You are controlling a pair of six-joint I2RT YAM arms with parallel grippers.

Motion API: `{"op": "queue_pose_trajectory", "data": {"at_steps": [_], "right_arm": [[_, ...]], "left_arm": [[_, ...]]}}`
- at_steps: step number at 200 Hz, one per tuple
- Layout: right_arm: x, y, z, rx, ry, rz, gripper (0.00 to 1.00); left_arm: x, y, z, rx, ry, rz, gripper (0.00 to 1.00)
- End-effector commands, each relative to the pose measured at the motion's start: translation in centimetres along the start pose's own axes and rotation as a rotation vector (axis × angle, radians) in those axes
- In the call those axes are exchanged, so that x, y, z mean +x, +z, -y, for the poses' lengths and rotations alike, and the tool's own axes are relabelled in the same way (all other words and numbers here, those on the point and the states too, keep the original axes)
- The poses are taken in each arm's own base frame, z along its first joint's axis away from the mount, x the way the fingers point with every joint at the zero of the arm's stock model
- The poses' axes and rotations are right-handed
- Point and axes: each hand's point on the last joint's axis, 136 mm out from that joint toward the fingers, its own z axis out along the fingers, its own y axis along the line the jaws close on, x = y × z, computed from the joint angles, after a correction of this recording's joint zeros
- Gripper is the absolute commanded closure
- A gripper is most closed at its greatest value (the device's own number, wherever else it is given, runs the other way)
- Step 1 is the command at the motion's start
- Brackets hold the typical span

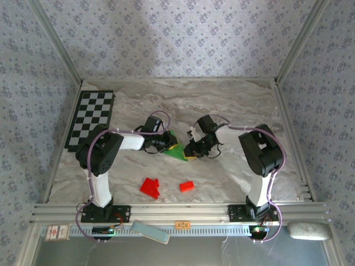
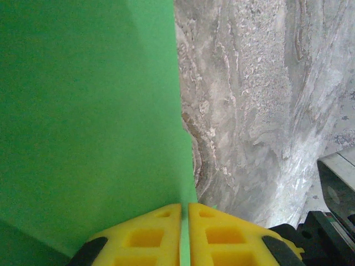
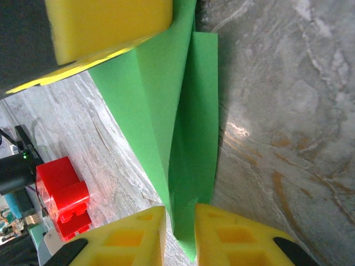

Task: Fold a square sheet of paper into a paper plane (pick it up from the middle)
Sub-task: Fourth fold the wing at the center of the table.

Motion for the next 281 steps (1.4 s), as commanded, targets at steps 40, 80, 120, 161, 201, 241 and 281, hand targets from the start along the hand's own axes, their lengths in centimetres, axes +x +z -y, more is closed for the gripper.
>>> {"op": "queue_pose_trajectory", "data": {"at_steps": [40, 80, 120, 161, 201, 241, 281], "right_arm": [[0.3, 0.3, 0.3, 0.070, -0.047, -0.042, 0.82], [1.0, 0.7, 1.0, 0.092, -0.047, -0.063, 0.87], [1.0, 0.8, 1.2, 0.086, -0.051, -0.067, 0.90], [0.7, -0.4, 0.3, 0.093, -0.080, -0.044, 0.85], [1.2, -0.2, 0.5, 0.096, -0.075, -0.061, 0.84], [1.8, 0.4, 1.8, 0.123, -0.040, -0.083, 0.88], [1.5, 0.4, 2.1, 0.134, -0.022, -0.080, 0.88]], "left_arm": [[0.3, 0.6, -1.5, -0.066, -0.033, -0.019, 0.89], [0.3, 0.7, -2.0, -0.081, -0.044, -0.025, 0.89], [0.3, 0.6, -2.1, -0.090, -0.049, -0.026, 0.89], [0.3, 0.7, -2.2, -0.095, -0.050, -0.029, 0.89], [0.4, 0.7, -2.2, -0.095, -0.051, -0.032, 0.89], [0.4, 0.7, -2.2, -0.096, -0.052, -0.033, 0.89], [0.4, 0.7, -2.3, -0.098, -0.054, -0.034, 0.89]]}}
